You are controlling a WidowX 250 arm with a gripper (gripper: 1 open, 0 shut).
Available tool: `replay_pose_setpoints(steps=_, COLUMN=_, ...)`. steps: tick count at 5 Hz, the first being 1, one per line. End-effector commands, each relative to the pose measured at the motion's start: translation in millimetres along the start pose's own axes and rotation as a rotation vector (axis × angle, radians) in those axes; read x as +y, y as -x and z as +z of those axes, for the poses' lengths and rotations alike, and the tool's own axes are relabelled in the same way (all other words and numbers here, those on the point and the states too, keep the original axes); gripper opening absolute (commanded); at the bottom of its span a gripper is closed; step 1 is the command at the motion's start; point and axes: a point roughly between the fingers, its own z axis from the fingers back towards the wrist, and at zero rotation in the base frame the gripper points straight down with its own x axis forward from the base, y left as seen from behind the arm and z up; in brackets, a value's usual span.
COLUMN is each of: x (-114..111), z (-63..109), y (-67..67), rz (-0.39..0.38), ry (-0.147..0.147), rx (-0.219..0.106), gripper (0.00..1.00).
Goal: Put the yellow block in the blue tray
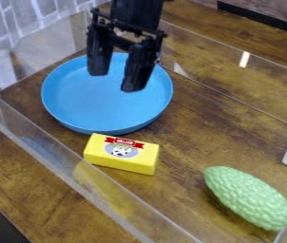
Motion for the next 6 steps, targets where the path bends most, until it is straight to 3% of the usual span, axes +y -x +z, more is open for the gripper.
replay_pose_setpoints(steps=1, x=-10, z=4.1, y=5.6, rz=-0.141, ry=-0.041, rx=-0.060, gripper=1.00)
replay_pose_setpoints(steps=3, x=-20, z=-26.1, y=4.1, rz=-0.365, ry=-0.115, rx=-0.078, gripper=1.00)
replay_pose_setpoints(steps=4, x=-21, z=-37.0, y=-0.7, rz=-0.407, ry=-0.142, rx=-0.083, gripper=1.00)
replay_pose_setpoints(steps=6, x=-19, z=-50.3, y=-5.7, rz=-0.429, ry=-0.148, rx=-0.090, gripper=1.00)
